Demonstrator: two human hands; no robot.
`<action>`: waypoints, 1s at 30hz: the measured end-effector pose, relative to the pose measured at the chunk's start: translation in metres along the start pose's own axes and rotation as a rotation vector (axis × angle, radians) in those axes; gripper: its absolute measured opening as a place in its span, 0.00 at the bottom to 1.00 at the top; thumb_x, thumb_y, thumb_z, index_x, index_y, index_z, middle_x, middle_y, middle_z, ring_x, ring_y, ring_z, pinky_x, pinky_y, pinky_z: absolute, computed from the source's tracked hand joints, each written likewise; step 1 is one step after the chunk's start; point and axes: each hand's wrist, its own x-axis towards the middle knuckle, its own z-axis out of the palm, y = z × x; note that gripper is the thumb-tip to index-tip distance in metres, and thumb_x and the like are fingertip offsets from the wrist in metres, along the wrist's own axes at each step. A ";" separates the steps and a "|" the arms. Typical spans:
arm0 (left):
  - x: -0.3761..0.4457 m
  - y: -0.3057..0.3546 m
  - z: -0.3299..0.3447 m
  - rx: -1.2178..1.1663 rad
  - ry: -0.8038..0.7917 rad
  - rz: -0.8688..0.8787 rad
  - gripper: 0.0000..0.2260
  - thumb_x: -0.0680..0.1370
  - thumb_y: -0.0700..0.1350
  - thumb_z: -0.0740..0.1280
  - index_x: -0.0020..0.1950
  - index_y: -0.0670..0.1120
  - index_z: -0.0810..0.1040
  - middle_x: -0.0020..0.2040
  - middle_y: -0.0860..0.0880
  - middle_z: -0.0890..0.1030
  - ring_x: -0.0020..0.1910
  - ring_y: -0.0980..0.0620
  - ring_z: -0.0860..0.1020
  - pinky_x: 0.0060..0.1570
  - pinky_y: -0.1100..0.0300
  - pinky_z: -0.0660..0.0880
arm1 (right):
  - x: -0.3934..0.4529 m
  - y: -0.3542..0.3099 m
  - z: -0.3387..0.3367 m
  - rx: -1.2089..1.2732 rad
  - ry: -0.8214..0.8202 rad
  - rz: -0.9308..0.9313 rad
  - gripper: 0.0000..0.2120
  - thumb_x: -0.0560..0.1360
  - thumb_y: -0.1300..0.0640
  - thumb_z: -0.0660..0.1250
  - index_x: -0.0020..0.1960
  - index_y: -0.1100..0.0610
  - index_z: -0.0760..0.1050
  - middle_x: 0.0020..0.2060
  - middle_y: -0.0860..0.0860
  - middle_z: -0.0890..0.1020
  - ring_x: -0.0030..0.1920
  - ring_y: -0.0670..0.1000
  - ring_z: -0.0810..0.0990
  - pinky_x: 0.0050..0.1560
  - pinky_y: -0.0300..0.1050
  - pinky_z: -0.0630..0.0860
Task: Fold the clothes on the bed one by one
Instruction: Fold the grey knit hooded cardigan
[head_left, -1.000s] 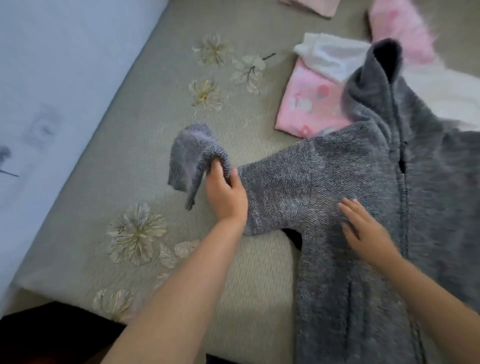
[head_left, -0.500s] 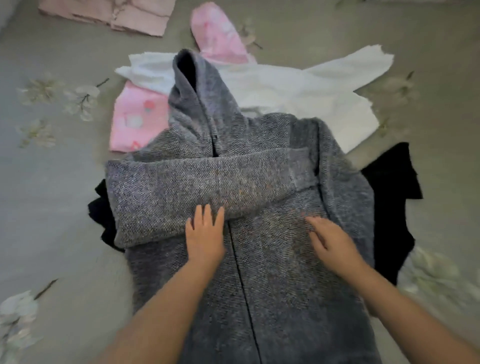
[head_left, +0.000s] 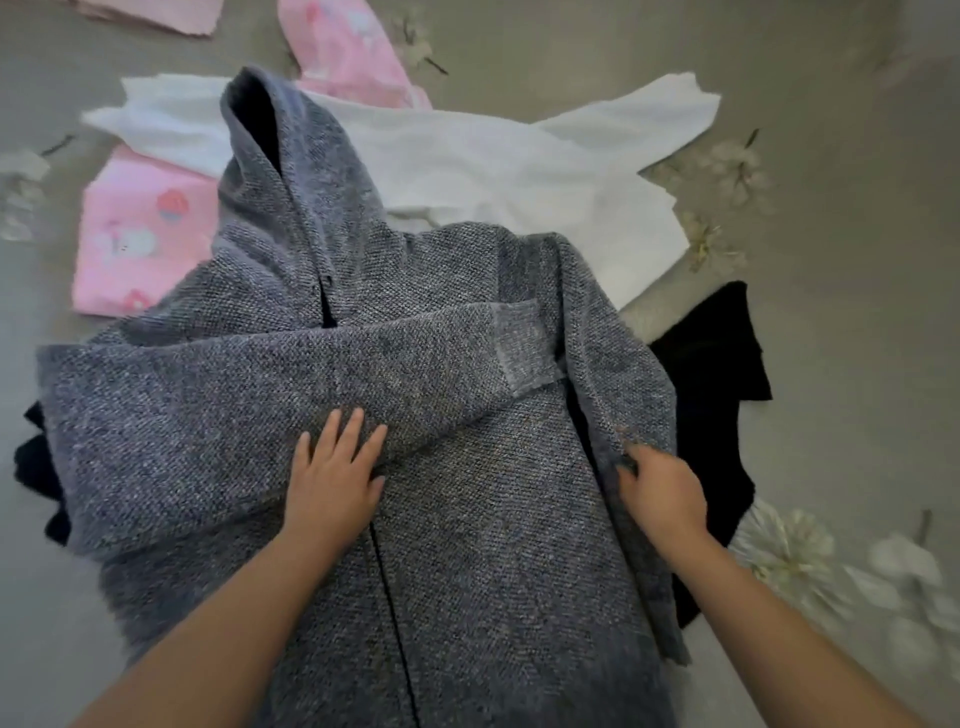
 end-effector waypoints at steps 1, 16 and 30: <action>0.003 0.002 0.001 0.010 -0.026 -0.005 0.26 0.80 0.55 0.52 0.75 0.54 0.46 0.76 0.49 0.43 0.75 0.47 0.41 0.72 0.48 0.45 | 0.000 0.005 -0.006 0.084 0.005 0.023 0.11 0.76 0.59 0.62 0.54 0.63 0.77 0.44 0.61 0.82 0.45 0.59 0.79 0.39 0.46 0.72; -0.059 -0.082 -0.025 -0.467 0.201 -0.049 0.18 0.76 0.38 0.63 0.66 0.37 0.70 0.69 0.38 0.68 0.70 0.39 0.62 0.68 0.45 0.60 | -0.029 -0.182 -0.065 1.104 -0.492 0.107 0.11 0.77 0.68 0.60 0.37 0.60 0.67 0.22 0.51 0.70 0.20 0.45 0.69 0.19 0.33 0.66; -0.060 -0.165 -0.034 -0.958 0.472 -0.443 0.27 0.76 0.48 0.64 0.72 0.40 0.59 0.65 0.41 0.70 0.62 0.43 0.71 0.58 0.47 0.70 | -0.023 -0.208 0.033 -0.301 -0.085 -0.548 0.28 0.77 0.59 0.60 0.74 0.55 0.53 0.73 0.52 0.57 0.74 0.53 0.53 0.72 0.49 0.53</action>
